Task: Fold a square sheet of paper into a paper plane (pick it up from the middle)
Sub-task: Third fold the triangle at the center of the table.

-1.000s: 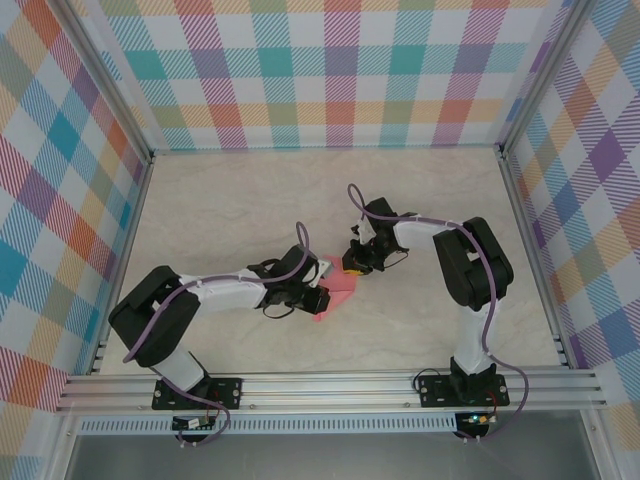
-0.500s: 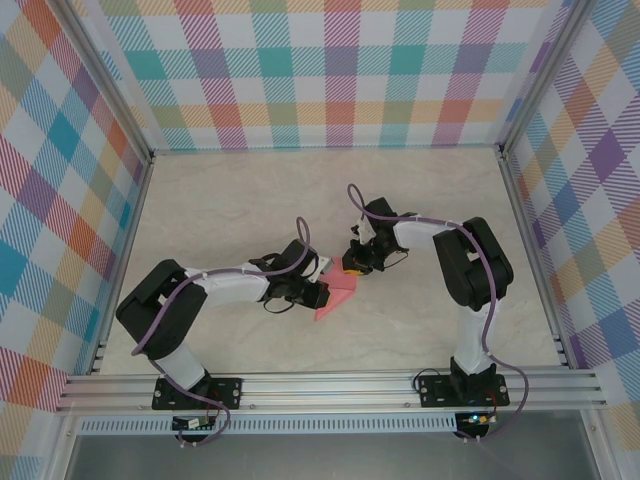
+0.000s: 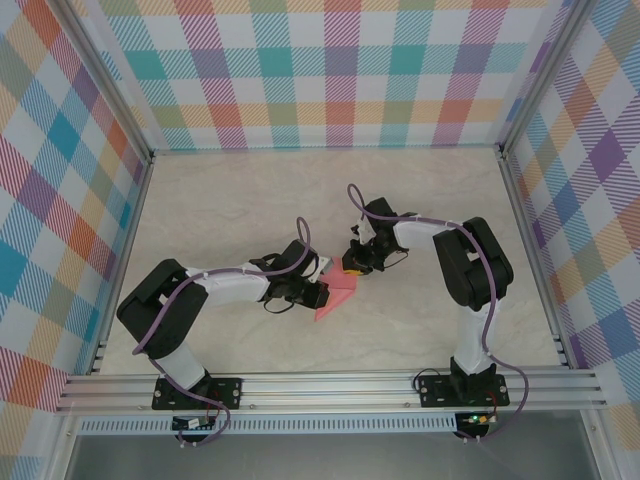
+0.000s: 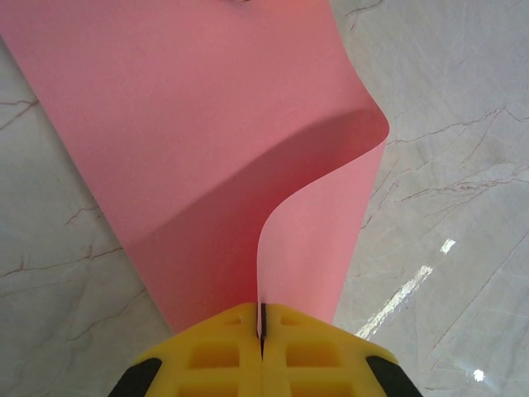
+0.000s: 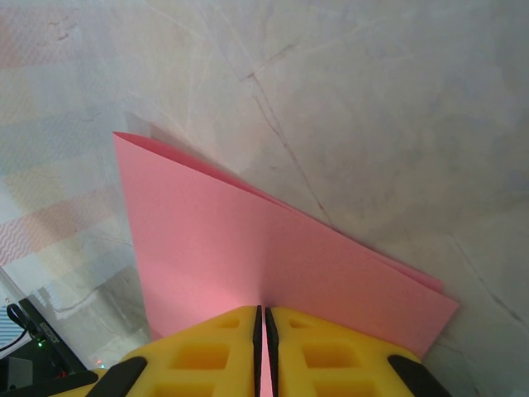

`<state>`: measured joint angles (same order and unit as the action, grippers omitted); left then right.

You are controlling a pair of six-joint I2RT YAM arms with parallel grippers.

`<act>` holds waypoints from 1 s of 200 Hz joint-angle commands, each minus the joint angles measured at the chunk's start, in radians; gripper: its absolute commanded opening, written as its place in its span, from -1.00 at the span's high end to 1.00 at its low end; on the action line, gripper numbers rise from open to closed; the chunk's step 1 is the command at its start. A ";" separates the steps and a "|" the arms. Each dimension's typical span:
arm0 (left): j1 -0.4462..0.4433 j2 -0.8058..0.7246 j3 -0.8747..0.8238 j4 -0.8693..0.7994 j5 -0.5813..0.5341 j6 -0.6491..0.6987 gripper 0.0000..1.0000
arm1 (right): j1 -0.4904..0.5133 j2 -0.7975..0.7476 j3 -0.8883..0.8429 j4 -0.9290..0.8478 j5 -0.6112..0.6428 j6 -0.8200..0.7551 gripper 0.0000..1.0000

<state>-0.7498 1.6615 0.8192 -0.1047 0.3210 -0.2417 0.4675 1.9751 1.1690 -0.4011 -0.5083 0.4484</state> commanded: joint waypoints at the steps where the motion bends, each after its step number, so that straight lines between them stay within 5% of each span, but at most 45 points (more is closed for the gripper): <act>1: 0.011 0.007 0.011 -0.013 -0.016 0.015 0.97 | 0.013 0.031 -0.014 -0.039 0.049 0.004 0.73; 200: 0.010 0.053 0.010 -0.022 -0.040 0.013 0.95 | 0.013 0.024 -0.026 -0.032 0.053 0.011 0.72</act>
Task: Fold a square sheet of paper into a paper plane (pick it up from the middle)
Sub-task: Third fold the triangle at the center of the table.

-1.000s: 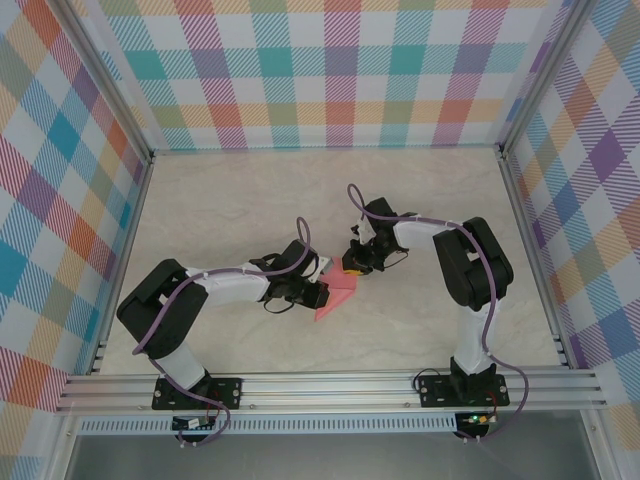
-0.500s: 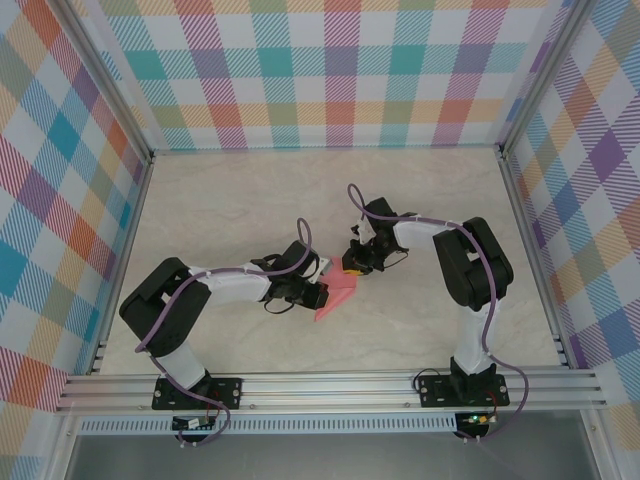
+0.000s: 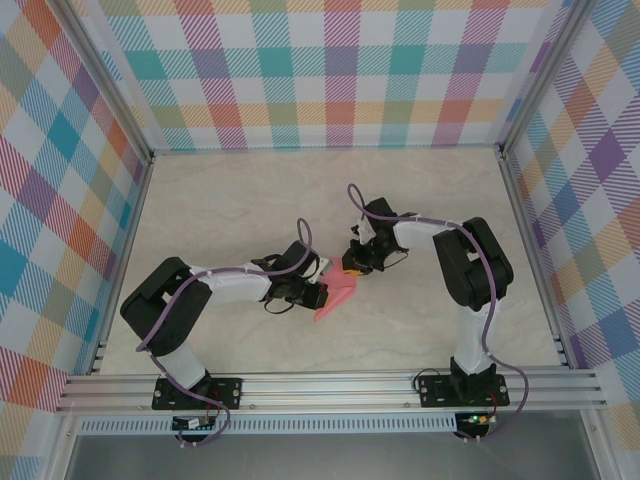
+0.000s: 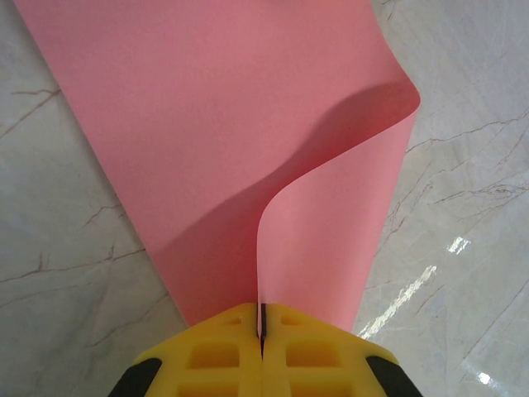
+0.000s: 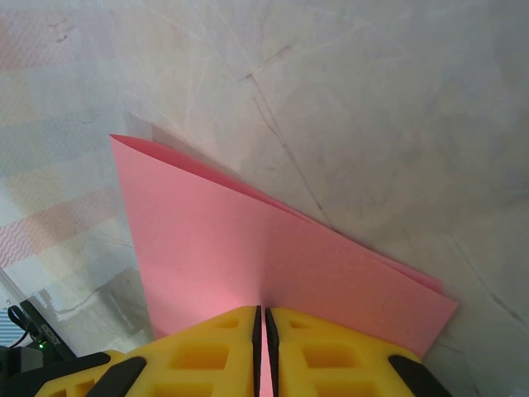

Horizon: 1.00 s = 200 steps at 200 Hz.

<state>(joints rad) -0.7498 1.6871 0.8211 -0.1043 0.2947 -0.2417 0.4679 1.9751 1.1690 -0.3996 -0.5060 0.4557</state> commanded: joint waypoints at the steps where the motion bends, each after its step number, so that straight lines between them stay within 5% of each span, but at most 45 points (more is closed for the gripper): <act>1: 0.010 0.029 0.008 -0.022 -0.014 0.013 0.95 | 0.013 0.024 -0.026 -0.033 0.051 0.005 0.72; 94: 0.011 0.048 -0.010 -0.018 -0.024 0.019 0.95 | 0.012 -0.261 -0.102 0.000 0.124 0.088 0.62; 120: 0.010 0.047 -0.015 -0.015 -0.021 0.022 0.95 | 0.015 -0.350 -0.258 0.175 -0.003 0.191 0.70; 200: 0.010 0.046 -0.011 -0.028 -0.016 0.030 0.95 | 0.111 -0.334 -0.349 0.298 -0.024 0.303 0.77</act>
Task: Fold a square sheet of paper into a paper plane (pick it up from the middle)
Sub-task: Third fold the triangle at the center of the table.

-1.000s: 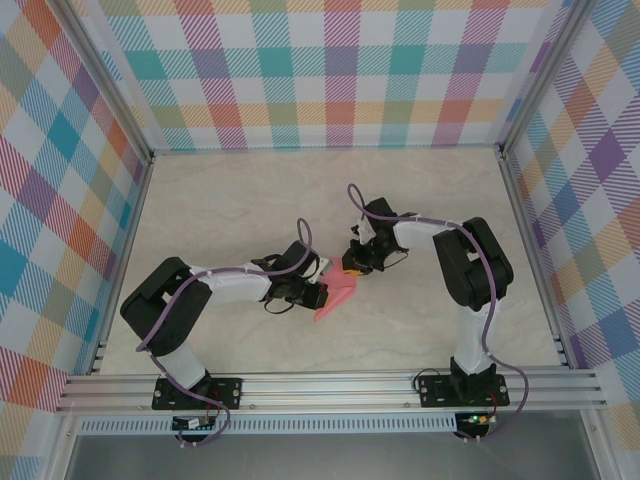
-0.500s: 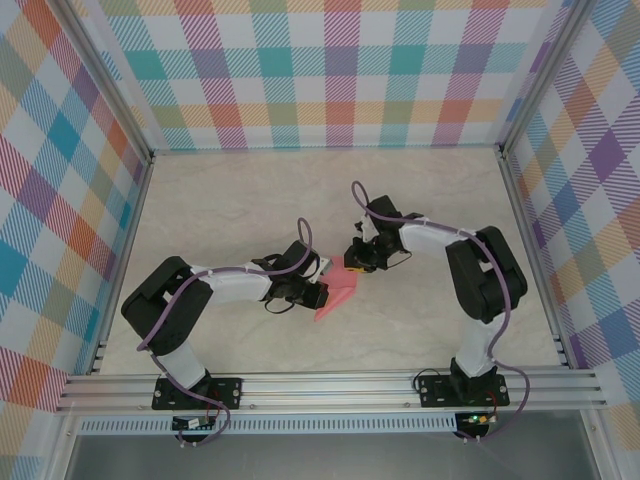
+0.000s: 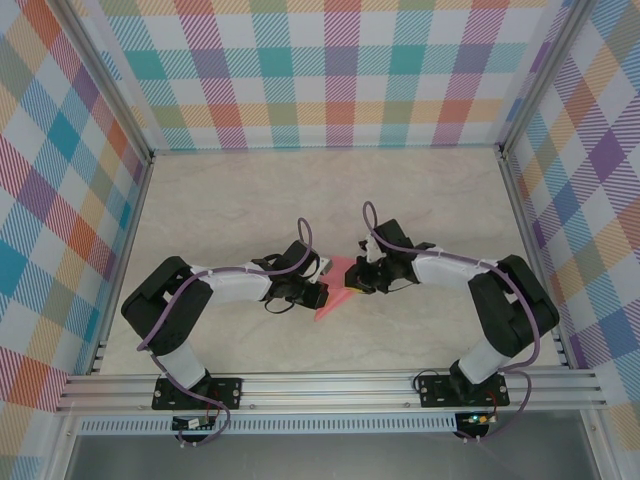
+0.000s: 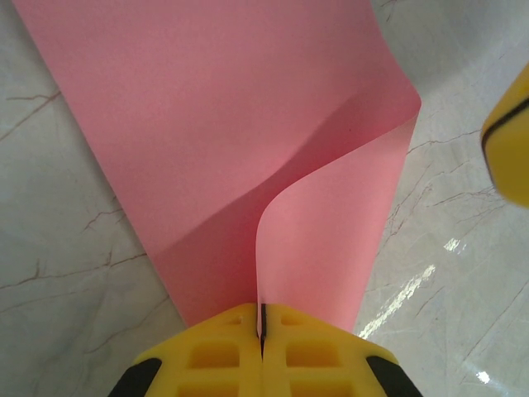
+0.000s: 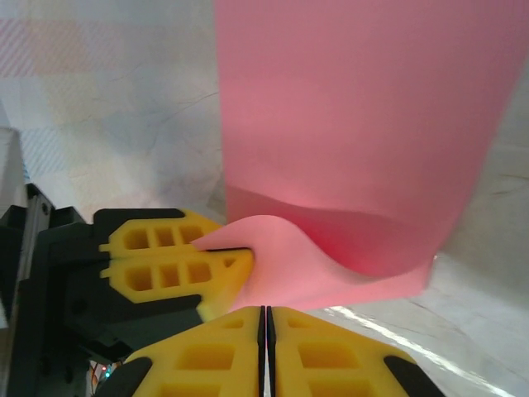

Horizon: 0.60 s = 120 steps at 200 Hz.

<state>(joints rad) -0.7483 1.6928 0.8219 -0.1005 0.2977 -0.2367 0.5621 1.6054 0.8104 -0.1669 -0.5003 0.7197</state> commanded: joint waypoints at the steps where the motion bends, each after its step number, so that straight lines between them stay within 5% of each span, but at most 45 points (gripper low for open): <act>1: 0.009 0.040 -0.012 -0.031 -0.019 0.026 0.95 | 0.018 0.037 0.011 0.065 -0.031 0.039 0.76; 120: 0.008 0.048 -0.005 -0.043 -0.020 0.030 0.95 | 0.039 0.154 0.044 -0.010 0.015 -0.016 0.74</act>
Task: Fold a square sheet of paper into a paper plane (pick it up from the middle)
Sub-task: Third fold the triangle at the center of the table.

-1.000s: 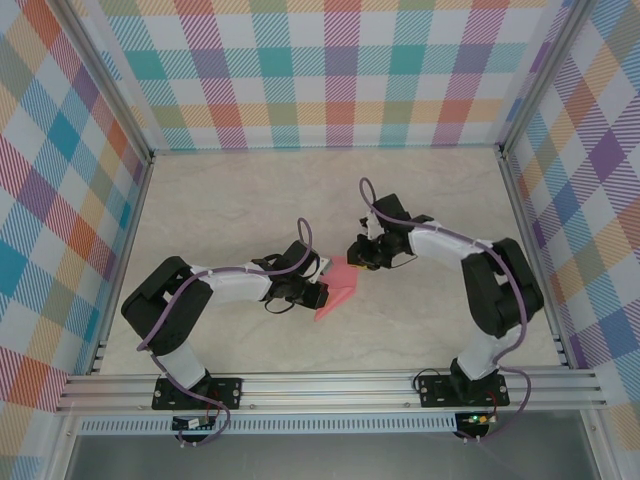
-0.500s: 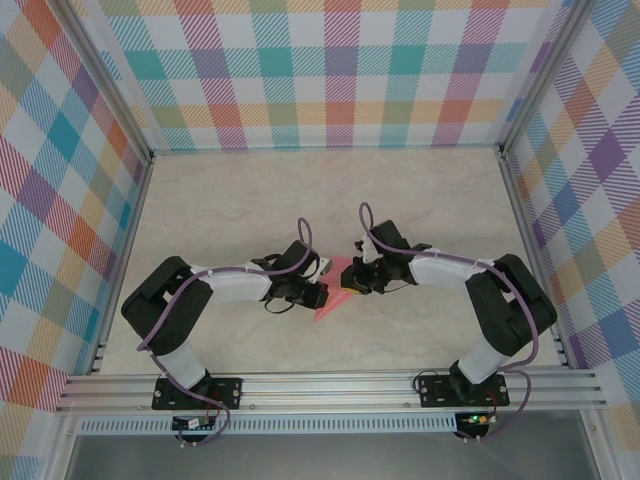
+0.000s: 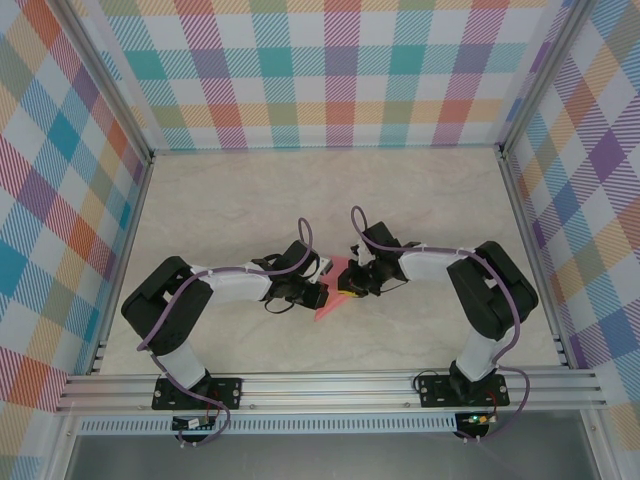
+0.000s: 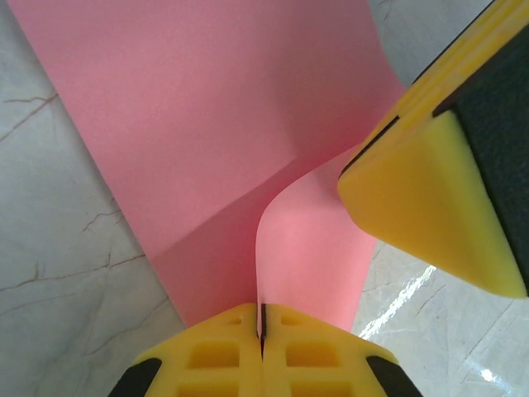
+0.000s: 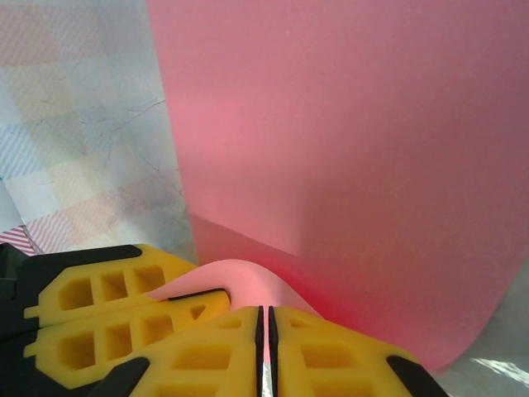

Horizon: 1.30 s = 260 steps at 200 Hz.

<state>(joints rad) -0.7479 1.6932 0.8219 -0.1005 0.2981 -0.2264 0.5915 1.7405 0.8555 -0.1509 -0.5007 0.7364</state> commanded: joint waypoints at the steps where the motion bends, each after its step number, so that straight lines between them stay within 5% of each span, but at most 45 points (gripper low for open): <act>1: 0.008 0.048 -0.004 -0.042 -0.021 0.020 0.95 | 0.010 0.021 -0.003 -0.026 0.015 -0.032 0.74; 260: 0.008 0.042 0.000 -0.079 -0.044 0.032 0.95 | -0.007 0.013 0.015 -0.185 0.194 -0.059 0.72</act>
<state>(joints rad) -0.7479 1.6936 0.8242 -0.1047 0.2970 -0.2150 0.5865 1.7554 0.8799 -0.2367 -0.3794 0.6933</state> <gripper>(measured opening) 0.045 0.138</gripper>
